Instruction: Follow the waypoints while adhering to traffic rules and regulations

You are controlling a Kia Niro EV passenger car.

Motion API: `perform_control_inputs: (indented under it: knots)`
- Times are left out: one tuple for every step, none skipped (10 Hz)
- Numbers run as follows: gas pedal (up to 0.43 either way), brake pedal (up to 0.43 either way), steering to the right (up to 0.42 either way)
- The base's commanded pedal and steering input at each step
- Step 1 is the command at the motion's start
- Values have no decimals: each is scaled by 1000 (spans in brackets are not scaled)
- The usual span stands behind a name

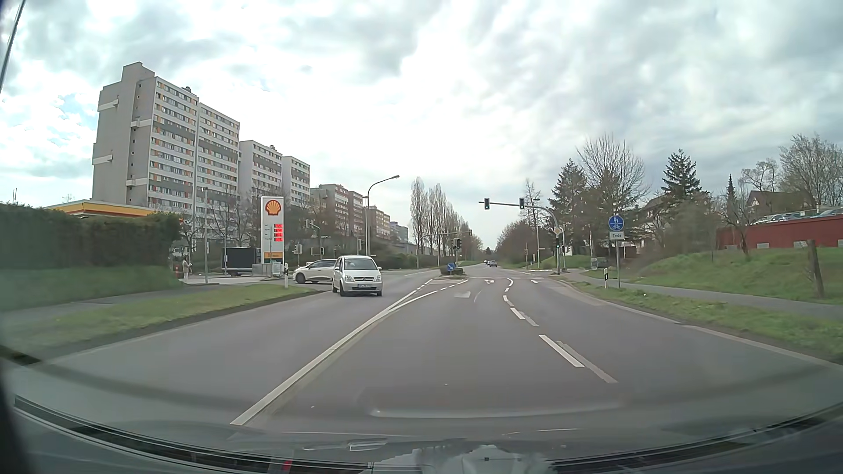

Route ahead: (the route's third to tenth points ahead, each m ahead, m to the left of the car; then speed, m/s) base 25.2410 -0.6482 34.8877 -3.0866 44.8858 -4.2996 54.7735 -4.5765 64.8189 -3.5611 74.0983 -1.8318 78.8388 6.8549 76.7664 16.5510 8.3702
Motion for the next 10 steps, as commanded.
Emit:
perform_control_inputs:
  knots:
    - [248,0,16]
    - [248,0,17]
    - [248,0,16]
    - [248,0,16]
    - [248,0,16]
    - [248,0,16]
    - [248,0,17]
    - [248,0,17]
    - [248,0,17]
    - [248,0,17]
